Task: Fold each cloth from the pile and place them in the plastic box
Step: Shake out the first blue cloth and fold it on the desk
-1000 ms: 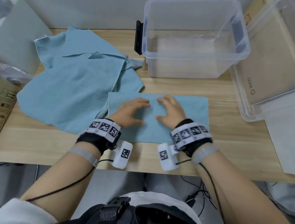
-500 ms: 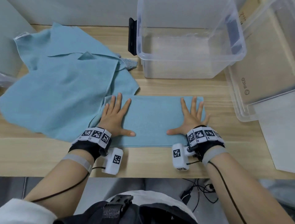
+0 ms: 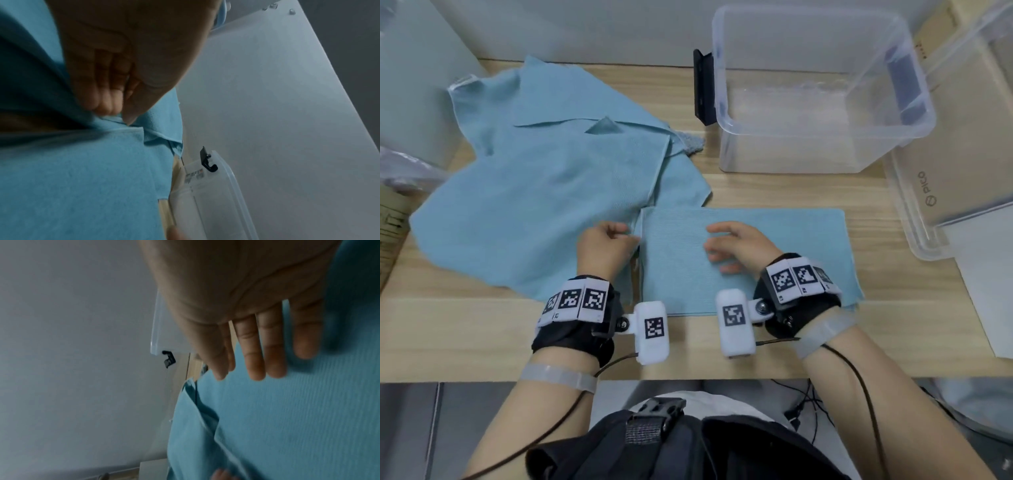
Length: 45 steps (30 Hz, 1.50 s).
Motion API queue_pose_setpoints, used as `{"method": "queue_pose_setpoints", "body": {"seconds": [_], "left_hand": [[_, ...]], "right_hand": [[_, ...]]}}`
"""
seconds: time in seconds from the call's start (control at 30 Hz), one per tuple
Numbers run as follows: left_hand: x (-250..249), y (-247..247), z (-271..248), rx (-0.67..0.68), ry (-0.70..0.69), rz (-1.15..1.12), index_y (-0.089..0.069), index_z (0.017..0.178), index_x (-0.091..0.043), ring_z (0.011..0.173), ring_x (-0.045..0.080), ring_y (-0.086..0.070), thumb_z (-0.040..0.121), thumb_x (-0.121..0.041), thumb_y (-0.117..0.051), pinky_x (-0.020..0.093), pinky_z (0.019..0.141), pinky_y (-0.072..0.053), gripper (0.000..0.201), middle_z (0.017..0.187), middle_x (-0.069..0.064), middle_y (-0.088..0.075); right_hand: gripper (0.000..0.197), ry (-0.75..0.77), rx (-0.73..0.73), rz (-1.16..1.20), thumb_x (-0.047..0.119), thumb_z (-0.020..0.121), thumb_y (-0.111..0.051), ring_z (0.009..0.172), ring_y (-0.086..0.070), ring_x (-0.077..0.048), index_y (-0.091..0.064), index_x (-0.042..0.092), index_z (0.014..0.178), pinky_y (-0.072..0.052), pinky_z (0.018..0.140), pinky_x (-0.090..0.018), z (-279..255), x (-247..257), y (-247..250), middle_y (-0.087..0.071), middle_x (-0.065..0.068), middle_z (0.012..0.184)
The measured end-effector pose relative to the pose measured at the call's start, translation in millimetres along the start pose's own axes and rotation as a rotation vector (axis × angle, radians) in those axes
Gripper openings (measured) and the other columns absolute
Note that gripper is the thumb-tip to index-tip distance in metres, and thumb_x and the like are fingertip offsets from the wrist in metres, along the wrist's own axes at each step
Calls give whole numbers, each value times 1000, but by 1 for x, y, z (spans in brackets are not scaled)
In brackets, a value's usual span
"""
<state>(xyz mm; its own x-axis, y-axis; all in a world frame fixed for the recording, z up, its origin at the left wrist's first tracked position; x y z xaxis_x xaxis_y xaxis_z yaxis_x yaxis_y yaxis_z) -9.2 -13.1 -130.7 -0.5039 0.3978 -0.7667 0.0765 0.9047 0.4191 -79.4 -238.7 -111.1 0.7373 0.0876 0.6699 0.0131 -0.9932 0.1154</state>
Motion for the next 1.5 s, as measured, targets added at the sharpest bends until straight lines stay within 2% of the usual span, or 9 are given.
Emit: {"method": "queue_pose_setpoints", "body": {"seconds": [0.13, 0.43, 0.6, 0.77, 0.97, 1.17, 1.27, 1.4, 1.5], "left_hand": [[19, -7, -10, 87, 94, 83, -53, 73, -21, 43, 10, -58, 72, -20, -74, 34, 74, -53, 21, 70, 8, -61], [10, -35, -28, 291, 187, 198, -45, 66, -18, 68, 24, -57, 72, -16, -74, 33, 67, -54, 30, 80, 11, -58], [-35, -55, -44, 393, 17, 111, -43, 108, -18, 48, 1, -55, 80, 5, -57, 13, 37, -42, 38, 75, 3, -53], [-61, -104, -74, 586, -60, 71, -34, 129, -26, 57, 5, -54, 83, 2, -57, 13, 45, -46, 58, 74, 3, -48], [-40, -146, -82, 711, 15, 89, -25, 141, -25, 73, 10, -60, 87, -13, -59, 27, 68, -51, 65, 78, -2, -54], [-36, -145, -78, 708, 38, 65, -30, 134, -28, 67, 5, -63, 88, -9, -55, 21, 61, -52, 55, 83, 0, -58], [-40, -131, -71, 561, -8, 14, -45, 119, -21, 67, 9, -59, 87, -4, -54, 21, 60, -50, 38, 77, 1, -56], [-22, -85, -45, 121, -4, 2, -56, 88, -22, 74, 19, -54, 80, -2, -58, 38, 78, -52, 22, 77, -1, -52], [-17, -94, -53, 261, 71, 5, -56, 106, -7, 78, 17, -56, 82, -4, -61, 26, 76, -54, 24, 84, 0, -56]], "right_hand": [[40, -129, 22, 5, 23, 88, -57, 72, -54, -7, -43, 24, 125, -43, 63, -26, 12, -15, -20, -57, 7, 83], [40, -162, 77, 110, 29, 87, -57, 81, -56, -10, -44, 25, 125, -45, 75, -32, 15, -18, -14, -57, 4, 87], [32, -150, 144, 237, 29, 91, -52, 83, -57, -11, -46, 25, 122, -44, 75, -34, 10, -19, -12, -58, 3, 87], [32, -146, 268, 481, 45, 95, -33, 83, -59, -14, -56, 26, 107, -46, 76, -38, 3, -28, -11, -62, 7, 89], [53, -202, 170, 454, 45, 90, -47, 84, -57, -21, -41, 19, 136, -48, 78, -40, 2, -41, 15, -55, -1, 101], [30, -1, -126, 173, 15, 89, -54, 64, -50, -9, -47, 18, 118, -46, 60, -25, 1, -28, 60, -53, 0, 84], [14, 12, -73, 101, 12, 87, -54, 58, -46, -10, -50, 17, 99, -39, 53, -23, -2, -25, 56, -50, 0, 73], [23, -16, -21, -47, 18, 86, -56, 74, -51, -13, -57, 19, 109, -45, 61, -25, -3, -31, 49, -56, -1, 89], [34, -22, -11, -81, 19, 87, -56, 82, -52, -14, -53, 17, 120, -48, 67, -26, -2, -33, 48, -55, -1, 99]]}}
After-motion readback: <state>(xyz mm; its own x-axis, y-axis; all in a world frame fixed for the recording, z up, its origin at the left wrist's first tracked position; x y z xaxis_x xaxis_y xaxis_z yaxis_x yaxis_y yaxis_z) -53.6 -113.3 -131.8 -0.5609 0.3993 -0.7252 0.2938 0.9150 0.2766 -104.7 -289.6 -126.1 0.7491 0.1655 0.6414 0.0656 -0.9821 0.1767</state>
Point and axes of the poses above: each hand's wrist, its own z-axis towards the middle knuckle, its own y-axis out of the back of the hand, x = y × z, the point moved 8 cm from there along z, towards the middle knuckle
